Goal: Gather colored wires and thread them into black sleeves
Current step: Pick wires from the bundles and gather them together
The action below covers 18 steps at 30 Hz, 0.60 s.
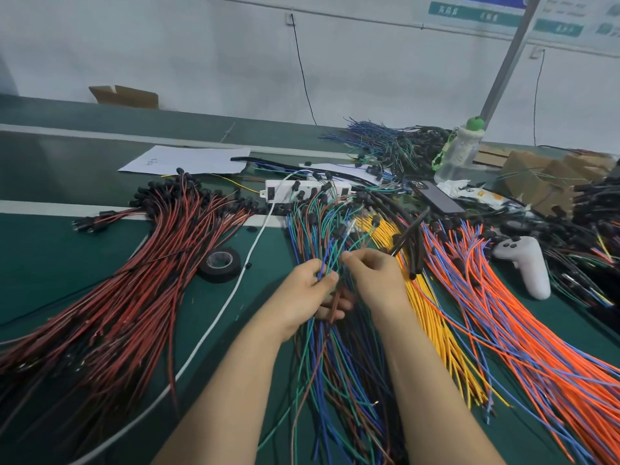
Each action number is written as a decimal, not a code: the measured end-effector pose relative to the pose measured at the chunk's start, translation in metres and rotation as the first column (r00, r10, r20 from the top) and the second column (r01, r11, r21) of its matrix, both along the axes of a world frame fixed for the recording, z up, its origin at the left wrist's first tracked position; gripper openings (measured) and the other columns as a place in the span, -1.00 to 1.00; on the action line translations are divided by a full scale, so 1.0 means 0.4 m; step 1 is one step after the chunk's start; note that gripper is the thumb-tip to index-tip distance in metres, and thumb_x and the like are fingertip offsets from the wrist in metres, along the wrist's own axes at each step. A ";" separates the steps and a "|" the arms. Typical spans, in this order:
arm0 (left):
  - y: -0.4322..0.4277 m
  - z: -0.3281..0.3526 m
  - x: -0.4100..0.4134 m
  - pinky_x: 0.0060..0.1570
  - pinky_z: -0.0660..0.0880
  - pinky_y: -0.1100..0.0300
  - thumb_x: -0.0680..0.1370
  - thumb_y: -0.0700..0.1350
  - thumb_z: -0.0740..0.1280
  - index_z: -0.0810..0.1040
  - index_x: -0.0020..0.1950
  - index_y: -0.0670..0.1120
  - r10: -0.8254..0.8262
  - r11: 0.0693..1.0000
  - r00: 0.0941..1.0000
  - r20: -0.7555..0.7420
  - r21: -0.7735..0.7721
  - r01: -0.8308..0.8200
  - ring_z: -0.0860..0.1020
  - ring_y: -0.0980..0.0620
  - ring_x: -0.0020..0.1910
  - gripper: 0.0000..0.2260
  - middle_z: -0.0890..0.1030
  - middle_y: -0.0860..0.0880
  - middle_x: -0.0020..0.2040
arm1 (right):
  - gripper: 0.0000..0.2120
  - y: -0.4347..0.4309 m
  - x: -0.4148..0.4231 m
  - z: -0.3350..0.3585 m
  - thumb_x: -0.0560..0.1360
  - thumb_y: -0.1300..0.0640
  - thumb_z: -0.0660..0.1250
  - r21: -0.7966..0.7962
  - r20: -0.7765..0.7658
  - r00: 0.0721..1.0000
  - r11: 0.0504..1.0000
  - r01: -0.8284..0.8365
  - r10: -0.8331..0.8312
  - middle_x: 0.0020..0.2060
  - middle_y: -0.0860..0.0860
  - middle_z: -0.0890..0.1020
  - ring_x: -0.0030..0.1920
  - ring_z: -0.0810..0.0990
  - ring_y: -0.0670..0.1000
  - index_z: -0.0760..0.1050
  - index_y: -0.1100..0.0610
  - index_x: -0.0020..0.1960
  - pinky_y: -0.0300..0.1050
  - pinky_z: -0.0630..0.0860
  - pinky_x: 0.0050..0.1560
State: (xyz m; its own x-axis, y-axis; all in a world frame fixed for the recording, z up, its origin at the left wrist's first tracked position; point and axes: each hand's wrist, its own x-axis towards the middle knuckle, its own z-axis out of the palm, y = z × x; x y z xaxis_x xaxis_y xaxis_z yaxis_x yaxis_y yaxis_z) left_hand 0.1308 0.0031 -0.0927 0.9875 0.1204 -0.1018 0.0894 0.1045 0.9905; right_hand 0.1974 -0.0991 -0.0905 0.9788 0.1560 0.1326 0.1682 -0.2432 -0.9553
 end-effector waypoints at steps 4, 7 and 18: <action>0.004 0.016 -0.005 -0.61 0.37 0.35 0.63 -0.16 0.17 0.41 -0.08 -0.10 0.088 0.973 0.990 -0.109 -0.202 -0.108 0.46 0.18 -0.58 -0.89 0.57 -0.03 -0.34 | -0.77 0.027 -0.013 0.021 0.52 0.14 0.36 -0.016 0.045 0.992 0.993 -0.115 0.116 -0.43 -0.03 0.50 -0.34 0.47 -0.01 0.53 0.10 -0.31 0.05 0.52 -0.22; 0.040 0.046 -0.015 -0.69 0.10 0.43 0.62 -0.08 0.19 0.42 -0.18 -0.08 0.078 0.892 0.980 -0.185 -0.427 -0.152 0.21 0.22 -0.65 -0.80 0.46 0.02 -0.47 | -0.77 0.079 -0.018 0.064 0.54 0.17 0.33 -0.126 0.133 0.954 0.959 -0.253 0.269 -0.48 -0.05 0.51 -0.40 0.45 -0.07 0.58 0.15 -0.29 -0.14 0.44 -0.32; 0.290 0.280 -0.138 -0.74 0.06 0.40 0.67 -0.02 0.03 0.33 -0.22 -0.08 0.540 0.685 0.831 0.134 -0.644 -0.341 0.14 0.23 -0.69 -0.69 0.22 0.09 -0.58 | -0.64 0.474 -0.018 0.038 0.50 -0.08 0.30 -0.519 -0.030 0.963 0.819 -0.245 0.269 -0.08 0.19 0.65 -0.01 0.61 0.17 0.60 0.23 -0.02 -0.03 0.54 0.00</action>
